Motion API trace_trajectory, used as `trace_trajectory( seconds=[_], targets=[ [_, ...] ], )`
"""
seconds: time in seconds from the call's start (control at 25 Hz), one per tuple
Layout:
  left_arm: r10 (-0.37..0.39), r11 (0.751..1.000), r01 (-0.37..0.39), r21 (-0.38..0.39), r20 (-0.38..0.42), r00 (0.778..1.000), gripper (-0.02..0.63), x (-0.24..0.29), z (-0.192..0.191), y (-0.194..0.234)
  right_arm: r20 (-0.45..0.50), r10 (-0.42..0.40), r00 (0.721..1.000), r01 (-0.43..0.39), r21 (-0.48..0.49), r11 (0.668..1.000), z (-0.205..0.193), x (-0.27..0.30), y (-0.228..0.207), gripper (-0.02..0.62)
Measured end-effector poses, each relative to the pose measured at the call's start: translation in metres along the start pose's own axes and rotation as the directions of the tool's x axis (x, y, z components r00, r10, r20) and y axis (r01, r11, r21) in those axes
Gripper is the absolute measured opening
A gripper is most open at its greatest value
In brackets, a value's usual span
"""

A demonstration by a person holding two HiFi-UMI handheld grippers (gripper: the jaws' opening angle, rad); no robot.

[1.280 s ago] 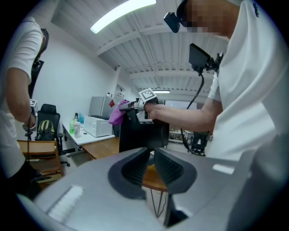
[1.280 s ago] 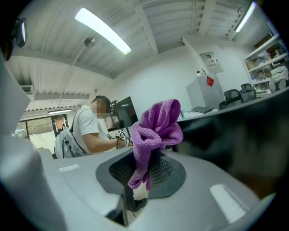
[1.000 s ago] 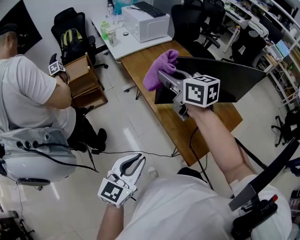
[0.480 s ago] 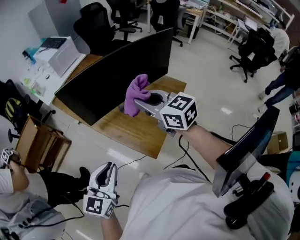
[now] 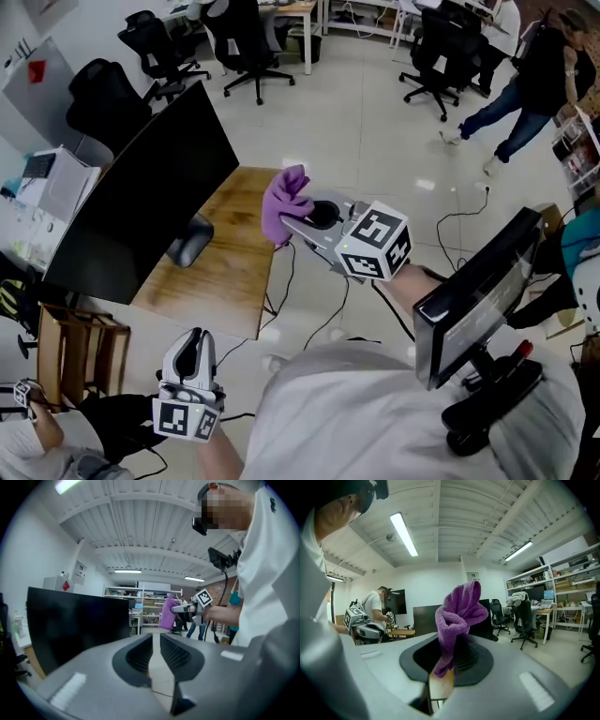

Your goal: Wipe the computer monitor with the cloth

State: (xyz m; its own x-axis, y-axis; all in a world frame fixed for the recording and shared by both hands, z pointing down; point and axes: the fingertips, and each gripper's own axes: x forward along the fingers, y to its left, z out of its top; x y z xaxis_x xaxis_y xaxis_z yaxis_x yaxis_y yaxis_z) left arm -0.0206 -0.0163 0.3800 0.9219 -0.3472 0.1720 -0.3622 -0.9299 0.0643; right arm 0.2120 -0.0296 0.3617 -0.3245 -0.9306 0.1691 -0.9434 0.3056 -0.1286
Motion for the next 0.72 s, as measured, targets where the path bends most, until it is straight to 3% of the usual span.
trace_trajectory(
  seconds=[0.2, 0.72],
  targets=[
    [-0.003, 1.0, 0.003, 0.019, -0.031, 1.0, 0.071, 0.025, -0.003, -0.041, 0.015, 0.003, 1.0, -0.003, 0.008, 1.0, -0.016, -0.04, -0.022, 0.057],
    [0.023, 1.0, -0.023, 0.018, -0.049, 0.999, 0.071, 0.032, -0.011, -0.084, 0.004, 0.053, 0.999, -0.053, -0.001, 0.999, -0.034, -0.07, -0.02, 0.057]
  ],
)
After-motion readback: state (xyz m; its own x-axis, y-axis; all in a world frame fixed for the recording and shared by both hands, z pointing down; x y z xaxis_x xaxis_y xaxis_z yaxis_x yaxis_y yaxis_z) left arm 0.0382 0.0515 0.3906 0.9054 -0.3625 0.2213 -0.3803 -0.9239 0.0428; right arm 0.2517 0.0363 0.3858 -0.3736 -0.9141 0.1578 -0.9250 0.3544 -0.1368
